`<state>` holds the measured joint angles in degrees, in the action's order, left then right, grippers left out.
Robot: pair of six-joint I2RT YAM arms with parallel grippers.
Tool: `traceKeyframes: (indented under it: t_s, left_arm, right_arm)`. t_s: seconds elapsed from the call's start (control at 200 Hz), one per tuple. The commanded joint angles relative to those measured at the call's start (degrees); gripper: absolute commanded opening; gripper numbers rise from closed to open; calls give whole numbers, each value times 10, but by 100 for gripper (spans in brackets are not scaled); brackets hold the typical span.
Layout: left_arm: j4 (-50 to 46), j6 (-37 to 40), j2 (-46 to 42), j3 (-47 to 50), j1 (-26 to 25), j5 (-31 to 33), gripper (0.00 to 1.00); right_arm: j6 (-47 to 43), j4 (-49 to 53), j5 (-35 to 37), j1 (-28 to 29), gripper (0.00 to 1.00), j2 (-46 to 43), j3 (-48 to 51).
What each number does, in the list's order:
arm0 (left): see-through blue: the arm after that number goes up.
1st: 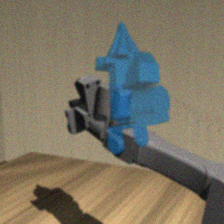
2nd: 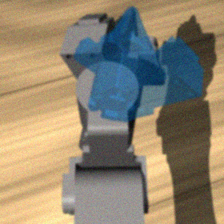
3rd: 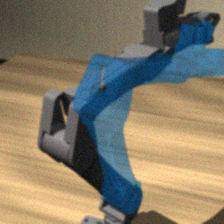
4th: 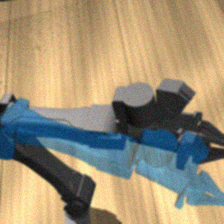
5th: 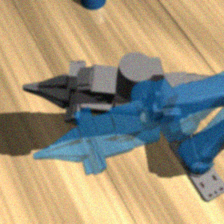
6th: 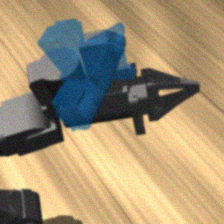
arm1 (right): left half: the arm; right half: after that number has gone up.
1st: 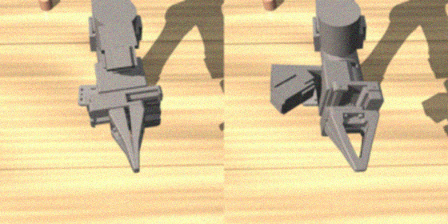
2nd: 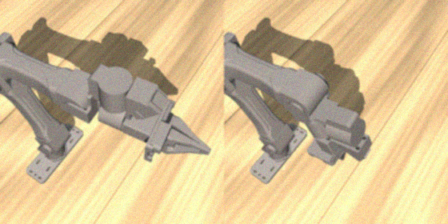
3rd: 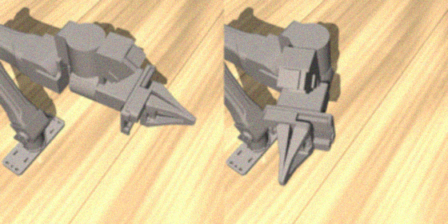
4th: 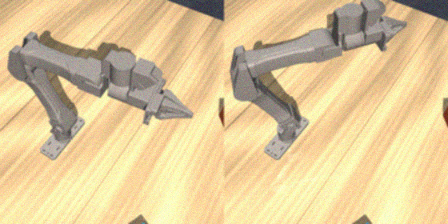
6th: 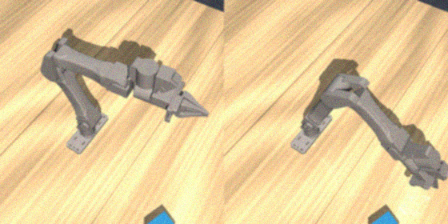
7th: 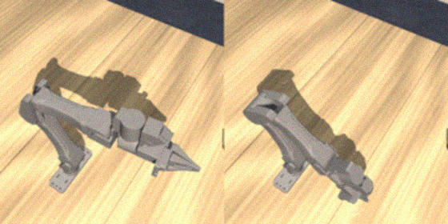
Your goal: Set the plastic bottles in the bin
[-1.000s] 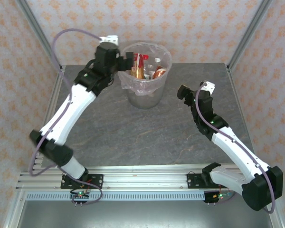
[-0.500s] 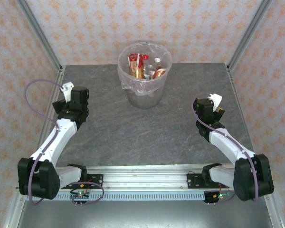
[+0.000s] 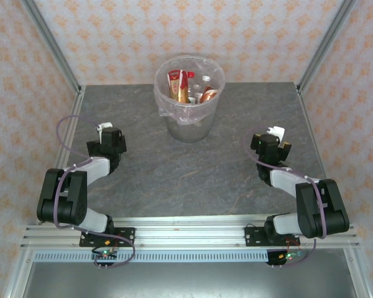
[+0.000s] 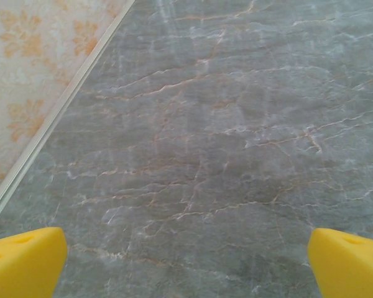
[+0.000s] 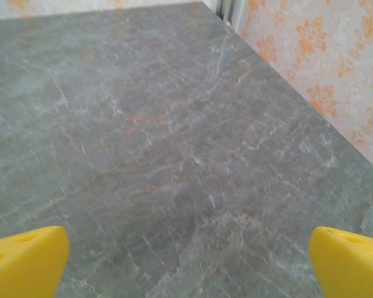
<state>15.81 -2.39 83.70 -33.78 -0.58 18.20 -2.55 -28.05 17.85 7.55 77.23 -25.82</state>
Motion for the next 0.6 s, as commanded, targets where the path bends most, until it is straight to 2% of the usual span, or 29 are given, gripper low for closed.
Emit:
traceKeyframes:
  t_s: [0.0, 0.085, 0.17, 0.25, 0.36, 0.445, 0.515, 0.591]
  left_arm:
    - [104, 37, -49, 47, 7, -42, 100]
    - [155, 34, -87, 96, 7, -47, 100]
    - [148, 10, -105, 104, 7, -73, 100]
    - [135, -9, -93, 92, 6, -95, 100]
    - [197, -16, -55, 88, 7, -104, 100]
    - [200, 3, -18, 74, -2, -115, 100]
    - [269, 17, 14, 95, -13, -113, 100]
    - [282, 20, 20, 102, -31, -68, 100]
  right_arm:
    - [-17, -73, -40, -12, 99, 9, 15]
    - [-21, -110, -66, -19, 99, 12, 27]
    - [-19, -161, -113, -32, 99, 29, 44]
    - [-23, -212, -147, -39, 99, 54, 61]
    - [-29, -323, -157, -39, 99, 108, 93]
    - [-16, -230, -132, -39, 99, 89, 62]
    - [-13, -210, -122, -39, 99, 112, 33]
    - [5, -172, -141, -57, 99, 100, 22]
